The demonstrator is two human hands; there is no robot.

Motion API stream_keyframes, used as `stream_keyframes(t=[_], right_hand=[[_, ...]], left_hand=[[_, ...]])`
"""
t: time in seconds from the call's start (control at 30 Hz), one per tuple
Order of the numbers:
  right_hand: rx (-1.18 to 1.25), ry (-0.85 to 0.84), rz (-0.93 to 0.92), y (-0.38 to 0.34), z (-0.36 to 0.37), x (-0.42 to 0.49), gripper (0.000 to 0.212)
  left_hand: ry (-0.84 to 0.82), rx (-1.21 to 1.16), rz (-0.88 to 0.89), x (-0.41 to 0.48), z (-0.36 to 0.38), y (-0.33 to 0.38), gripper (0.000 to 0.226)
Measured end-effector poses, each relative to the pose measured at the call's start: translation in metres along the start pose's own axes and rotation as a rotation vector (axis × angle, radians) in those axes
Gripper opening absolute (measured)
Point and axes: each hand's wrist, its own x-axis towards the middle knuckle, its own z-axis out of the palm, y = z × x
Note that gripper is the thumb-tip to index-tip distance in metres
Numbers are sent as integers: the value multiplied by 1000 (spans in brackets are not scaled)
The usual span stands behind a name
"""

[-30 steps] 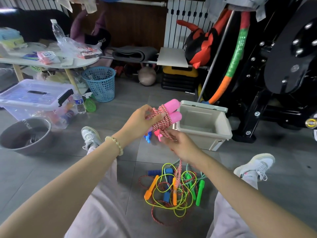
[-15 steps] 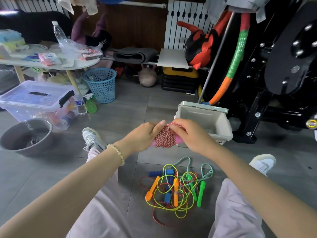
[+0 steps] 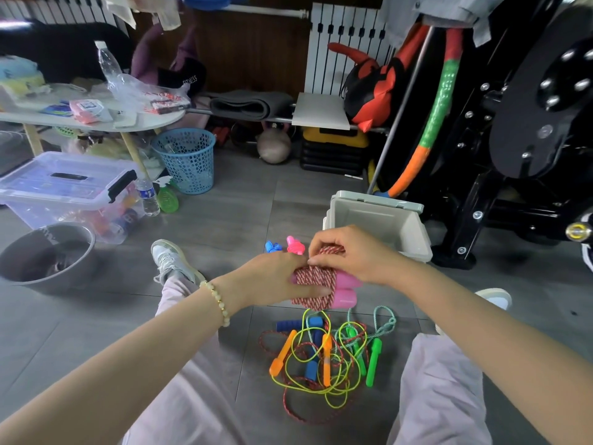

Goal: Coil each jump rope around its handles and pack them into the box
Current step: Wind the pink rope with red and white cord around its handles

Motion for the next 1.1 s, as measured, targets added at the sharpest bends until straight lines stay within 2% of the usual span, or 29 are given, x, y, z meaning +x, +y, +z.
stream_keyframes(t=[0.17,0.33,0.4,0.5,0.6,0.67,0.73,0.77,0.9,1.0,1.1], right_hand=[[111,-24,27,-2,-12,7,15],[287,20,85,7,-8,8,41],[297,33,97,10,-7,7,36],[323,33,50,11,-1,5,9],[391,34,56,10,4,0,4],[447,3,121,12,5,-3,16],[577,-61,189,14,5,-9,29],[663,-106,213,16,4,-12,35],[980,-174,318,18,11,-22,43],[1038,-196,329,21,26,-28,46],[1075,-80,345,16,42,-30,33]], left_hand=[[69,18,-8,-2,-6,2,41],[115,-136,-8,-7,-12,4,25],[100,-182,-7,-8,-10,-1,27],[73,-201,-3,-8,-5,-7,47],[77,-212,18,-10,-5,-8,31],[103,-232,16,-10,-5,-11,37],[157,-375,-6,-10,-4,-13,56],[187,-473,-17,-10,-3,-14,56],[183,-628,36,-9,1,-12,43],[238,-771,72,-4,3,-15,31],[337,-819,44,1,2,-15,18]])
